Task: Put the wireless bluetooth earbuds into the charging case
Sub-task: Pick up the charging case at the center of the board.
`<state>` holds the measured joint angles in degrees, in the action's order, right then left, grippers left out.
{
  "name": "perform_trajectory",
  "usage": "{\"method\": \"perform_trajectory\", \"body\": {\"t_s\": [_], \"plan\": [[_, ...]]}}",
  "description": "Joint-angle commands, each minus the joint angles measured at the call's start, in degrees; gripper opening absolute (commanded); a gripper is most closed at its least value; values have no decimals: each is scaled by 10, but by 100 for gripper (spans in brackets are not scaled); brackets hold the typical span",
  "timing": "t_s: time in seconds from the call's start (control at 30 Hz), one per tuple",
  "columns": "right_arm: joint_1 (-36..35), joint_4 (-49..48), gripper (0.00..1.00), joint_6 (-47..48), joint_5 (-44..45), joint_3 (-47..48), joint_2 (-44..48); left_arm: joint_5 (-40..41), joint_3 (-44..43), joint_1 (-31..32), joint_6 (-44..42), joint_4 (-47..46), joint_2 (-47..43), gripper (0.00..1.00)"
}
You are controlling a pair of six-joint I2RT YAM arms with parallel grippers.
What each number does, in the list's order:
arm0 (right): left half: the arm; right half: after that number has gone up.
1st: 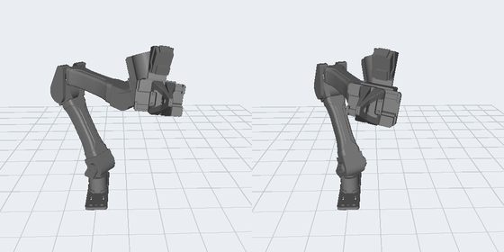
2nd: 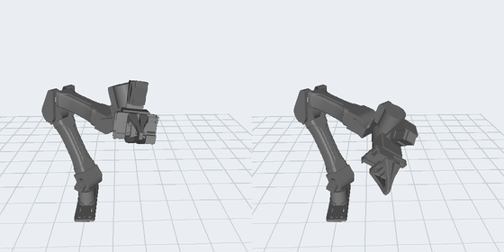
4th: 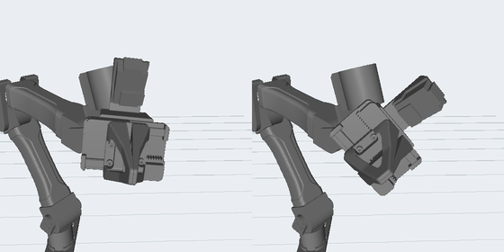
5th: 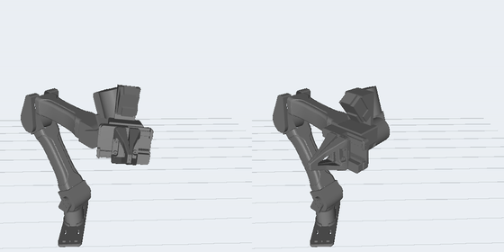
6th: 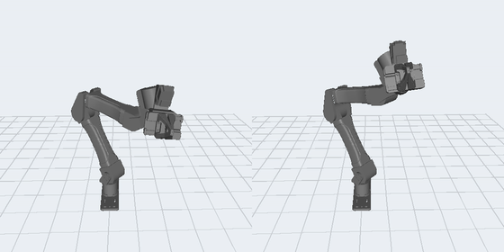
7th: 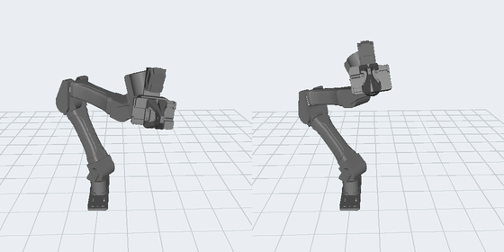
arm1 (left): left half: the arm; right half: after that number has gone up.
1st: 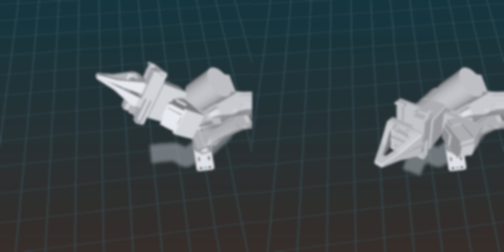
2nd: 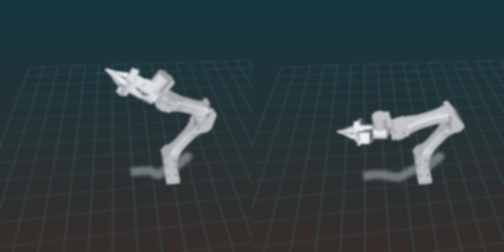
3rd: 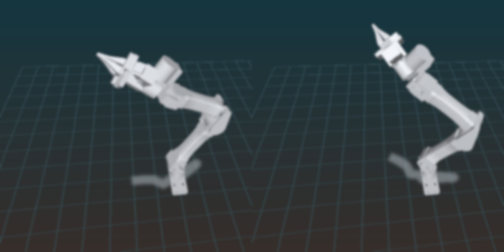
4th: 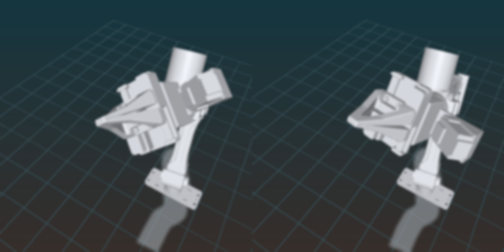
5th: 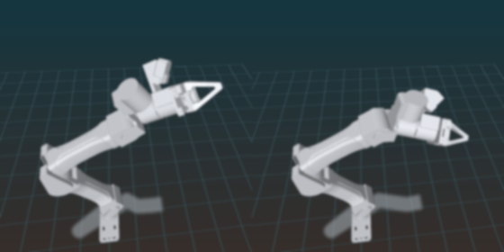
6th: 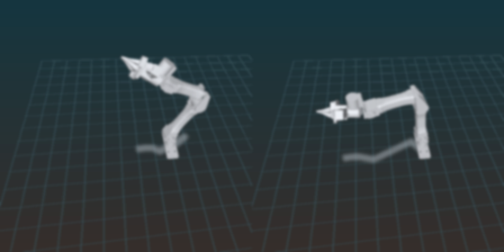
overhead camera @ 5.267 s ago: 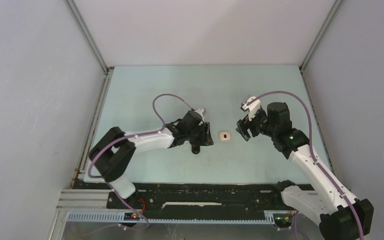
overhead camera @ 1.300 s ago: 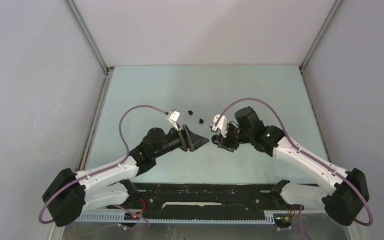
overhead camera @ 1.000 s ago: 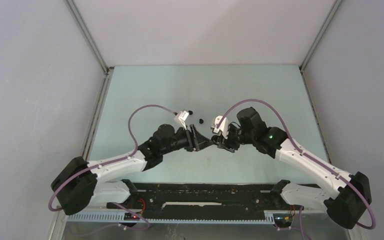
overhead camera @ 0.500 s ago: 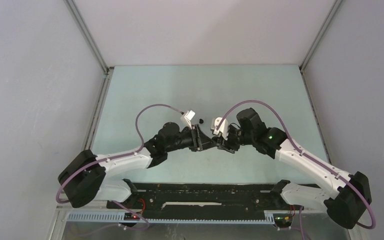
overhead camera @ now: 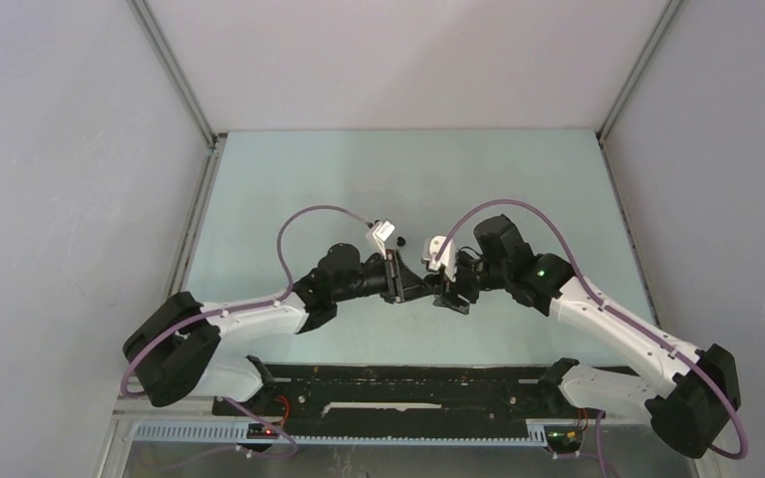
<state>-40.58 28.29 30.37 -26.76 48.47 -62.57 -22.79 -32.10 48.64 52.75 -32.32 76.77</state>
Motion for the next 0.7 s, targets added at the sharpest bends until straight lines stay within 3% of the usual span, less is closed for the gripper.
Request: {"method": "perform_trajectory", "body": {"t_s": [0.0, 0.17, 0.33, 0.67], "plan": [[38, 6, 67, -13, -122, 16, 32, 1, 24, 6, -84, -46, -15, 0], [107, 34, 72, -33, -241, 36, 54, 7, 62, 15, -198, -57, -41, 0], [133, 92, 68, 14, -298, 47, 28, -15, 95, 45, -297, -102, -56, 1], [121, 194, 59, 118, -322, 72, -53, -46, 134, 64, -348, -227, -33, 1]]}}
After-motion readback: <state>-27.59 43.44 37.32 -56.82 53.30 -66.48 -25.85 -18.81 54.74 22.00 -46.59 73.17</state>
